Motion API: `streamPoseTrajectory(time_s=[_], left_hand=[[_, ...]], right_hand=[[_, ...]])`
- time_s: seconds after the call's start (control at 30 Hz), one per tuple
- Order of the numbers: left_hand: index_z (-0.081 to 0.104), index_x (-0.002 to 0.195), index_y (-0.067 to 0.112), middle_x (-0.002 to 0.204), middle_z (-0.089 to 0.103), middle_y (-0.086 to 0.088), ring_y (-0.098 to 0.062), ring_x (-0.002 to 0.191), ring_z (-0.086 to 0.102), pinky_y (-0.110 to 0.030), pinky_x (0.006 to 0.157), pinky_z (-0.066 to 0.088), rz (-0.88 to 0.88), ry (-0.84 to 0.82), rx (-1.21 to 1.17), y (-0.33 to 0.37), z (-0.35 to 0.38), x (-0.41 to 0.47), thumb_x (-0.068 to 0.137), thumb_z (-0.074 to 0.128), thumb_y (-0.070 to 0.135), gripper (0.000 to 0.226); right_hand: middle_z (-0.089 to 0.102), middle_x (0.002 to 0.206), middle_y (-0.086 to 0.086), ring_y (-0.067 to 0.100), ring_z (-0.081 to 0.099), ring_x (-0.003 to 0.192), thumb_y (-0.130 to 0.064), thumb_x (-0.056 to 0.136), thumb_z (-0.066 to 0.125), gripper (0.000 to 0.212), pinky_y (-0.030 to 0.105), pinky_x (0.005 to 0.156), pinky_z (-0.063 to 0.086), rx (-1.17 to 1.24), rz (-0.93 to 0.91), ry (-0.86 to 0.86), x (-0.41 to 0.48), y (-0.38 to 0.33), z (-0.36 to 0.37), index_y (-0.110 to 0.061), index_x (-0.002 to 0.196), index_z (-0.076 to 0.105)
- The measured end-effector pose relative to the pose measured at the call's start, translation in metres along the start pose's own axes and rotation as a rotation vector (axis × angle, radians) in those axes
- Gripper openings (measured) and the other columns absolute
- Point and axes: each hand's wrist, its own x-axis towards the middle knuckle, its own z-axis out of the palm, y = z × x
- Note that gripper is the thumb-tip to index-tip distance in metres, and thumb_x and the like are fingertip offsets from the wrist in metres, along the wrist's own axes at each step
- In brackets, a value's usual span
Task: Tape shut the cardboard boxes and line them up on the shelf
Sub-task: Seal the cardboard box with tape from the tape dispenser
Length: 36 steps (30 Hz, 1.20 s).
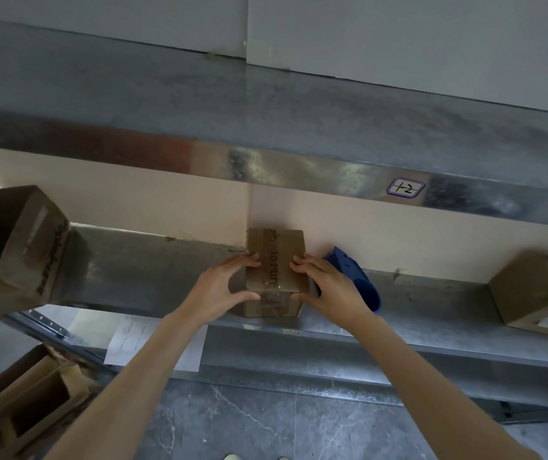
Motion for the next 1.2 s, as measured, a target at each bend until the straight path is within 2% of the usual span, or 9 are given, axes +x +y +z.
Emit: streamPoseTrajectory(time_s=[0.1, 0.27, 0.43, 0.63, 0.8, 0.9, 0.97, 1.1, 1.2], left_hand=[[0.054, 0.128, 0.047, 0.135, 0.033, 0.045, 0.018, 0.127, 0.033, -0.022, 0.109, 0.028, 0.019, 0.019, -0.024, 0.001, 0.004, -0.003, 0.073, 0.082, 0.046, 0.062], [0.051, 0.129, 0.049, 0.138, 0.035, 0.038, 0.01, 0.13, 0.035, -0.031, 0.113, 0.032, 0.013, 0.001, -0.035, 0.005, 0.001, -0.005, 0.071, 0.082, 0.052, 0.066], [0.055, 0.129, 0.042, 0.145, 0.044, 0.024, -0.003, 0.134, 0.044, -0.04, 0.113, 0.039, -0.004, 0.024, -0.058, 0.008, 0.005, -0.005, 0.071, 0.082, 0.048, 0.065], [0.063, 0.122, 0.031, 0.134, 0.055, 0.022, 0.002, 0.126, 0.049, -0.029, 0.109, 0.04, 0.002, 0.112, -0.112, 0.0, -0.004, -0.013, 0.075, 0.085, 0.028, 0.052], [0.062, 0.12, 0.024, 0.117, 0.056, 0.015, 0.004, 0.108, 0.055, -0.018, 0.095, 0.043, -0.046, 0.219, -0.063, -0.01, -0.014, -0.026, 0.076, 0.084, 0.026, 0.048], [0.063, 0.118, 0.02, 0.113, 0.061, 0.011, 0.002, 0.101, 0.056, -0.025, 0.092, 0.049, -0.086, 0.269, -0.059, -0.009, -0.017, -0.03, 0.078, 0.083, 0.021, 0.044], [0.062, 0.119, 0.021, 0.114, 0.061, 0.01, 0.003, 0.101, 0.056, -0.03, 0.09, 0.052, -0.121, 0.295, -0.077, -0.007, -0.018, -0.033, 0.08, 0.081, 0.019, 0.043], [0.054, 0.124, 0.029, 0.121, 0.057, 0.016, 0.004, 0.112, 0.051, -0.026, 0.089, 0.048, -0.182, 0.277, -0.182, -0.003, -0.017, -0.039, 0.078, 0.08, 0.043, 0.054], [0.039, 0.136, 0.035, 0.134, 0.041, 0.021, 0.007, 0.122, 0.04, -0.011, 0.096, 0.033, -0.175, 0.189, -0.172, 0.003, -0.011, -0.042, 0.061, 0.083, 0.063, 0.091]], right_hand=[[0.042, 0.15, -0.011, 0.006, 0.028, 0.142, -0.041, 0.085, 0.069, 0.06, 0.03, 0.107, 0.041, 0.029, -0.003, 0.019, -0.001, 0.001, 0.005, -0.024, 0.14, 0.05], [0.034, 0.154, -0.011, 0.001, 0.02, 0.143, -0.032, 0.081, 0.075, 0.071, 0.026, 0.116, 0.025, 0.091, -0.032, -0.156, 0.003, 0.012, -0.008, -0.025, 0.144, 0.044], [0.041, 0.151, -0.007, 0.011, 0.03, 0.143, -0.027, 0.08, 0.077, 0.068, 0.035, 0.115, 0.033, 0.09, -0.046, -0.128, 0.005, 0.01, -0.011, -0.023, 0.141, 0.049], [0.049, 0.144, -0.006, 0.016, 0.041, 0.133, -0.046, 0.07, 0.08, 0.077, 0.035, 0.11, 0.037, 0.036, -0.113, -0.102, 0.001, -0.004, -0.008, -0.023, 0.139, 0.053], [0.063, 0.124, 0.004, 0.025, 0.053, 0.121, -0.019, 0.072, 0.084, 0.056, 0.042, 0.101, 0.045, 0.089, -0.191, 0.004, 0.004, -0.02, 0.0, -0.018, 0.125, 0.066], [0.061, 0.119, 0.005, 0.024, 0.052, 0.123, -0.011, 0.074, 0.082, 0.043, 0.044, 0.092, 0.05, 0.12, -0.181, 0.03, 0.009, -0.029, 0.009, -0.016, 0.116, 0.071], [0.057, 0.119, 0.003, 0.02, 0.056, 0.109, -0.018, 0.074, 0.083, 0.043, 0.042, 0.079, 0.055, 0.082, -0.167, 0.042, 0.012, -0.035, 0.015, -0.02, 0.114, 0.07], [0.059, 0.107, -0.001, 0.018, 0.057, 0.093, -0.03, 0.067, 0.088, 0.045, 0.034, 0.065, 0.055, 0.013, -0.217, 0.173, 0.014, -0.043, 0.026, -0.025, 0.109, 0.071], [0.059, 0.104, -0.004, 0.017, 0.055, 0.094, -0.032, 0.063, 0.089, 0.048, 0.032, 0.068, 0.053, 0.025, -0.203, 0.206, 0.019, -0.05, 0.029, -0.026, 0.107, 0.07]])
